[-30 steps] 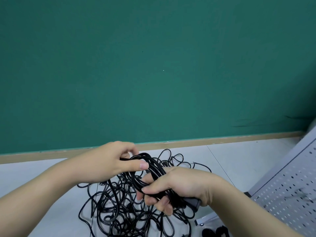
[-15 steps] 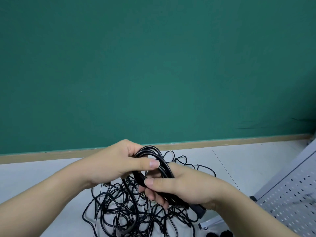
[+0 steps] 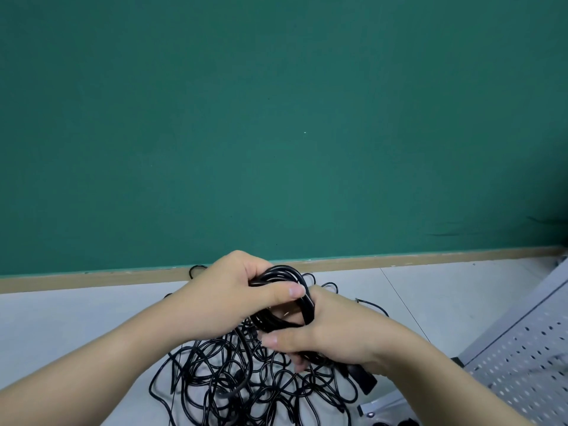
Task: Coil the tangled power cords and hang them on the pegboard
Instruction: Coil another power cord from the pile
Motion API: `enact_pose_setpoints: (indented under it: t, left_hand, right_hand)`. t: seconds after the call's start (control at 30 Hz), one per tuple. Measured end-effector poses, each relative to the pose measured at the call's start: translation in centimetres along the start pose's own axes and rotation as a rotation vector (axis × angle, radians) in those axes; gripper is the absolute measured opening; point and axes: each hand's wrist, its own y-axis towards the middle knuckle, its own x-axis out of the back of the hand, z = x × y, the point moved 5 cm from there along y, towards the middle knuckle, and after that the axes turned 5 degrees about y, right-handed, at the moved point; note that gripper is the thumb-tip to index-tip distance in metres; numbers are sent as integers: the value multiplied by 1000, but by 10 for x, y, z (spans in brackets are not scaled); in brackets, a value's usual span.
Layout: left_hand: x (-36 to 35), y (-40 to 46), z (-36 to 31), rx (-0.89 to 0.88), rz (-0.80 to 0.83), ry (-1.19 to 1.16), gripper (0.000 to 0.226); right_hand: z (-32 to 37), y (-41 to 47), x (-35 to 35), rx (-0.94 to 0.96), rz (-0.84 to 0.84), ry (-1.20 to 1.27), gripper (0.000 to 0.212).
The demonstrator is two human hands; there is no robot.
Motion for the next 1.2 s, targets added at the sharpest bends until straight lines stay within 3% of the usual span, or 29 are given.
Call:
enact_pose_setpoints:
  t: [0.1,0.2,0.3,0.4,0.5,0.63,0.8,0.97,1.07,1.2]
  left_hand:
    - [4,1,4,3,11,45,30]
    - [15,1,10,-27,-63,143,55]
    - [24,2,11,-39,-159,30,53]
    - [29,5,17,26,-182,-148,55]
    - [34,4,27,66,-189,38,44]
    - [18,0,26,83,-43,280,47]
    - [-17,-8,20,96,221,407,49]
    - [-27,-5,12,15,149,388,47]
    - [-27,-2,13,0,125,408,45]
    - [-31,-6,23,111,259,427,35]
  right_hand:
    - [1,1,-3,12,12,-80,13]
    - [2,-2,-7,2,120,154,17]
    - [4,-4,1,31,138,402,18]
    - [10,-4,27,134,18,654,12]
    - [12,-6,57,226,-247,854,17]
    - [-1,-3,71,212,-525,749,32]
    - [-16,13,43,85,-404,523,18]
    - [-29,22,34,-5,-463,371,24]
    - [-29,22,38,-5,-476,487,22]
    - [-25,20,32,5,-413,627,13]
